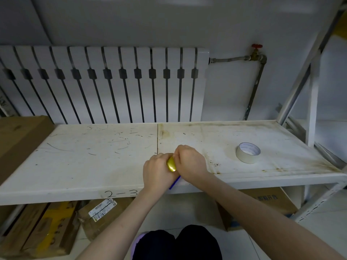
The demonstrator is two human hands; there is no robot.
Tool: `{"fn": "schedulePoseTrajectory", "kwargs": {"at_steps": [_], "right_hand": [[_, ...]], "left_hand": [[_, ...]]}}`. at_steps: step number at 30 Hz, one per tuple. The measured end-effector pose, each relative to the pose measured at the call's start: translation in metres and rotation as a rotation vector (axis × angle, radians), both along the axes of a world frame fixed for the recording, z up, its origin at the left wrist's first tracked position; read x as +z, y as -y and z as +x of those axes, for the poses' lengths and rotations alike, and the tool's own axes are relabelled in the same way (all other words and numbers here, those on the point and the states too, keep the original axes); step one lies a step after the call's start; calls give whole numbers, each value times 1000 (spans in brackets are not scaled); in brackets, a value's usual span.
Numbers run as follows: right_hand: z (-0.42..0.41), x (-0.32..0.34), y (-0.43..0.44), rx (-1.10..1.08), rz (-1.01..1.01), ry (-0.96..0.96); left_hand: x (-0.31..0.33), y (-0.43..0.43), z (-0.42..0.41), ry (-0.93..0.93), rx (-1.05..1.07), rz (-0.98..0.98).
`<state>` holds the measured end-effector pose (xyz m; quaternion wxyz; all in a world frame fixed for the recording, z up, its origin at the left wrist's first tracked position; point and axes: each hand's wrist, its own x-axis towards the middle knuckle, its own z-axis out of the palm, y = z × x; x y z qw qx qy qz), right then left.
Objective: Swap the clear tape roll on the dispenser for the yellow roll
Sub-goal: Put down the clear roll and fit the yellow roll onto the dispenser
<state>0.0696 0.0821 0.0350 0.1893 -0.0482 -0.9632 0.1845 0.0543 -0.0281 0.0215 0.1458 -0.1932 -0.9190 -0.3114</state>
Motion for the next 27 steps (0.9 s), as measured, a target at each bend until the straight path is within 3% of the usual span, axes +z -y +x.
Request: {"fn": "schedulePoseTrajectory", "kwargs": {"at_steps": [3, 8, 13, 20, 27], "right_hand": [[5, 2, 2, 22, -171, -5], [14, 12, 17, 135, -299, -97], [12, 17, 12, 79, -445, -101], [-12, 5, -11, -179, -983, -9], [-27, -20, -15, -286, -1174, 114]], "left_hand": [[7, 2, 1, 101, -8, 24], [25, 5, -9, 165, -9, -124], [33, 6, -14, 195, -87, -166], [29, 21, -22, 131, -86, -269], [11, 32, -23, 129, -45, -249]]}}
